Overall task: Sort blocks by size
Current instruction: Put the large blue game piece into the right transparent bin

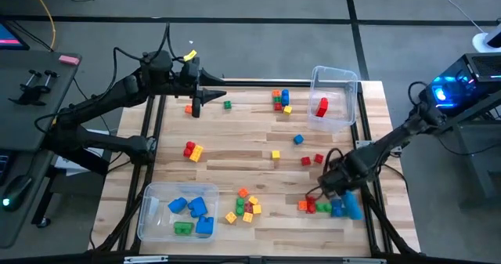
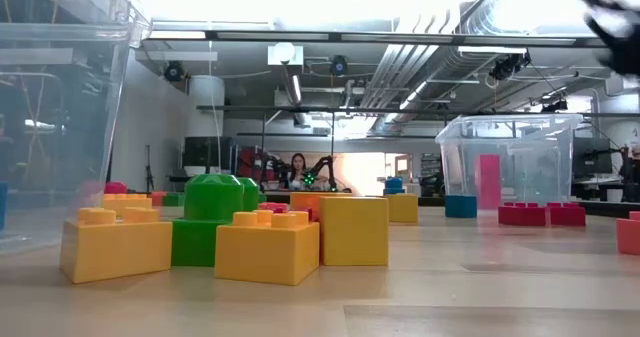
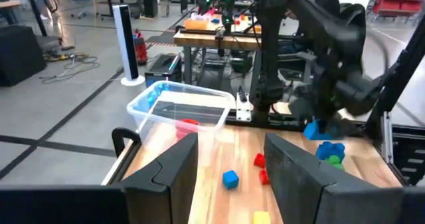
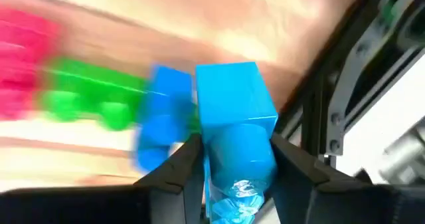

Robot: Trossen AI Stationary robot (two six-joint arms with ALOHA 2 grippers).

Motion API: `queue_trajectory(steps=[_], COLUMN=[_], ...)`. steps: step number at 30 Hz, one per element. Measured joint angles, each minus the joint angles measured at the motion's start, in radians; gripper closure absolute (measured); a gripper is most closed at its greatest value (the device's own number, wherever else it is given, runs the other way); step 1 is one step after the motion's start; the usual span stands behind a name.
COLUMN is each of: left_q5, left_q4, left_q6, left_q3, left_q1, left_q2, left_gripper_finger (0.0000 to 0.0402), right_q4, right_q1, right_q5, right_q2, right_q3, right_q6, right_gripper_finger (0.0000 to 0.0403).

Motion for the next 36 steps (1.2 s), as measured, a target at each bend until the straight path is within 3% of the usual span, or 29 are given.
queue_trajectory(steps=[3,11,16,22,28,33,36], left_q5=[0.0,-0.003,-0.002,-0.002,-0.001,-0.001,0.0], left_q4=[0.005,0.006,0.004,-0.002,-0.002,-0.002,-0.004], left_q6=[0.0,-0.003,-0.001,-0.002,-0.022,-0.022,-0.028], left_q3=[0.0,0.0,0.0,0.0,0.0,0.0,0.0], left_q1=[0.006,0.025,0.025,0.025,0.025,0.025,0.025], left_q2=[0.0,0.0,0.0,0.0,0.0,0.0,0.0], left_gripper_finger=[0.0241,0.0241,0.0241,0.0241,0.0241,0.0241,0.0241], right_q4=[-0.119,-0.268,-0.343,-0.34,-0.252,-0.058,-0.029], right_q1=[-0.057,-0.287,-0.504,-0.821,-1.101,-1.198,-1.209], right_q5=[0.184,0.835,1.055,1.056,0.802,0.663,0.646], right_q2=[-0.002,-0.002,-0.005,-0.007,-0.006,-0.005,-0.005], right_q3=[0.172,0.575,0.693,0.602,0.384,0.264,0.258], right_q6=[-0.036,-0.262,-0.455,-0.658,-0.806,-0.927,-0.946], right_gripper_finger=[0.0276,0.0276,0.0276,0.0276,0.0274,0.0233,0.0208])
